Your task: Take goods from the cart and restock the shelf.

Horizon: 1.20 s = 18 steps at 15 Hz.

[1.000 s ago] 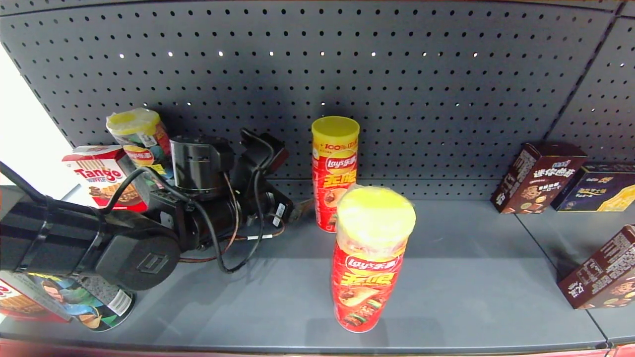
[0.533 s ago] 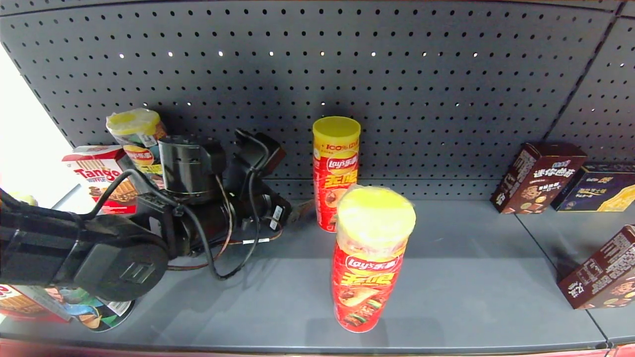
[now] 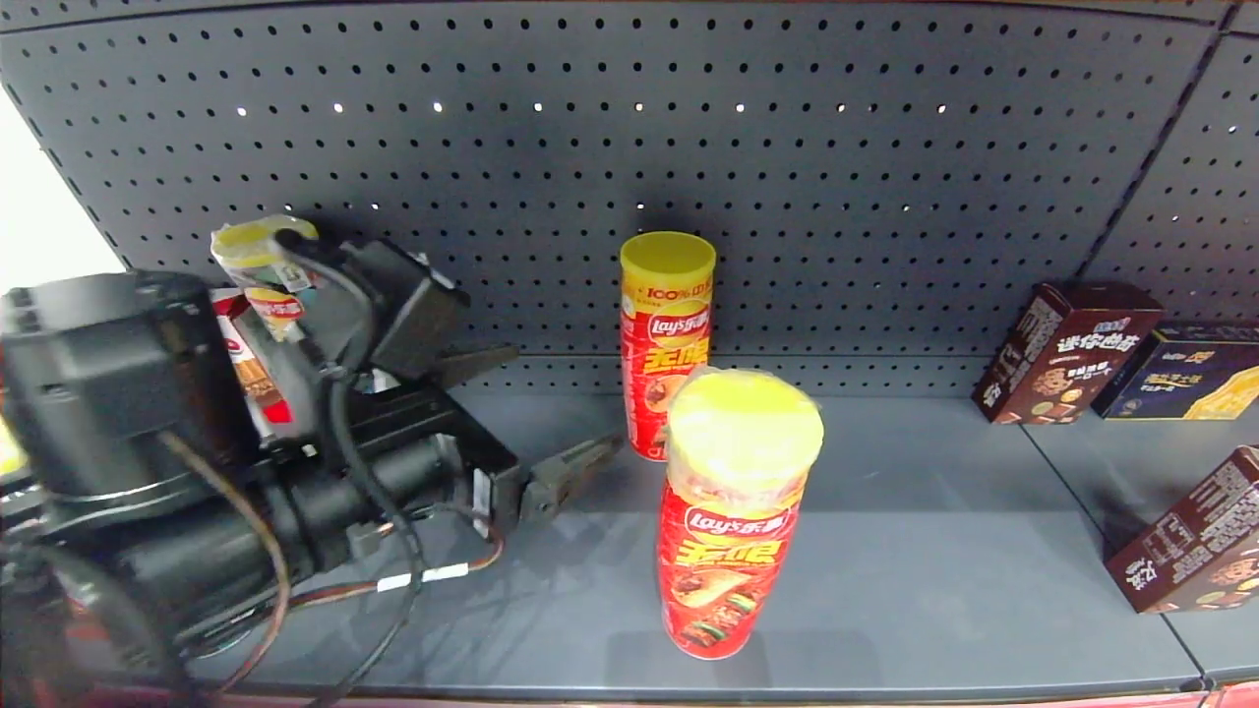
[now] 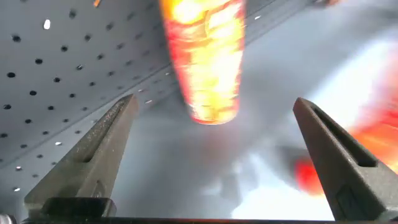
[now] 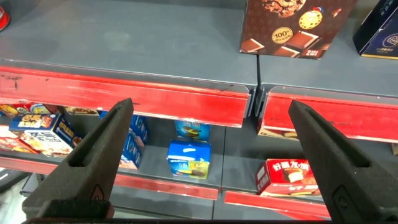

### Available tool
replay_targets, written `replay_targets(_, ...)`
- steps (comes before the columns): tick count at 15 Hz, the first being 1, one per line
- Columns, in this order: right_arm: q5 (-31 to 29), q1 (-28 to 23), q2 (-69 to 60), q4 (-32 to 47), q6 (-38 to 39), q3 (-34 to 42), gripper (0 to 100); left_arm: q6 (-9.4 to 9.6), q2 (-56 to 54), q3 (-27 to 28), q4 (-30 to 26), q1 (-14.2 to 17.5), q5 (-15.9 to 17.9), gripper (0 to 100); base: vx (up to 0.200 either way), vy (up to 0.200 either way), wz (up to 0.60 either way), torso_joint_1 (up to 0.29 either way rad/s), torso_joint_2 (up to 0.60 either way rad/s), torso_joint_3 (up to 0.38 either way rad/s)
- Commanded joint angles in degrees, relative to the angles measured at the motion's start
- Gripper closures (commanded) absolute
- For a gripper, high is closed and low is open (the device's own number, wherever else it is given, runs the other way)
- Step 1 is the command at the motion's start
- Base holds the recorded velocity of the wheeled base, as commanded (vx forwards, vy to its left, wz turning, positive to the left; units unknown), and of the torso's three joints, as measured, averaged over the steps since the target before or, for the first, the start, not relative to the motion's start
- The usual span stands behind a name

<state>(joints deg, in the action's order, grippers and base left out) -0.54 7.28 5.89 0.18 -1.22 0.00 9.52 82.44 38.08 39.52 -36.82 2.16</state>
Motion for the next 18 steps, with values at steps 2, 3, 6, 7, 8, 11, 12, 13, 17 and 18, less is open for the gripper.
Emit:
replay_targets(2,0.0,0.0,0.1,0.0,0.1,0.0,0,-1.61,-24.1,-17.3,-0.7,-9.7,0.0,0,0.0,0.0,0.0,0.0,0.0,0.0)
replay_targets(3,0.0,0.0,0.1,0.0,0.0,0.0,0,-1.61,-30.1,-21.9,-0.9,-12.7,-0.1,0,0.0,0.0,0.0,0.0,0.0,0.0)
replay_targets(6,0.0,0.0,0.1,-0.1,0.0,0.0,0,-0.47,-51.9,-33.3,-7.0,-5.4,0.7,0,0.0,0.0,0.0,0.0,0.0,0.0)
replay_targets(7,0.0,0.0,0.1,0.0,0.0,0.0,0,-0.12,-56.8,-34.2,-9.8,-0.7,2.0,0,0.0,0.0,0.0,0.0,0.0,0.0)
replay_targets(8,0.0,0.0,0.1,0.0,0.0,0.0,0,-0.2,-59.2,-34.7,-11.8,4.3,4.7,0,0.0,0.0,0.0,0.0,0.0,0.0)
replay_targets(11,0.0,0.0,0.1,0.0,0.0,0.0,0,-0.64,-66.9,-38.1,-15.3,20.2,14.4,0,0.0,0.0,0.0,0.0,0.0,0.0)
replay_targets(12,0.0,0.0,0.1,-0.1,0.0,0.0,0,-1.61,-71.8,-38.1,-21.2,27.9,17.4,0,0.0,0.0,0.0,0.0,0.0,0.0)
replay_targets(13,0.0,0.0,0.1,0.0,0.0,0.0,0,-2.31,-75.7,-38.1,-25.2,31.6,17.9,0,0.0,0.0,0.0,0.0,0.0,0.0)
replay_targets(17,0.0,0.0,0.1,0.0,0.0,0.0,0,-2.23,-77.5,-38.1,-32.8,32.3,17.8,0,0.0,0.0,0.0,0.0,0.0,0.0)
replay_targets(18,0.0,0.0,0.1,0.0,0.0,0.0,0,-2.14,-77.5,-38.1,-34.3,32.2,17.9,0,0.0,0.0,0.0,0.0,0.0,0.0)
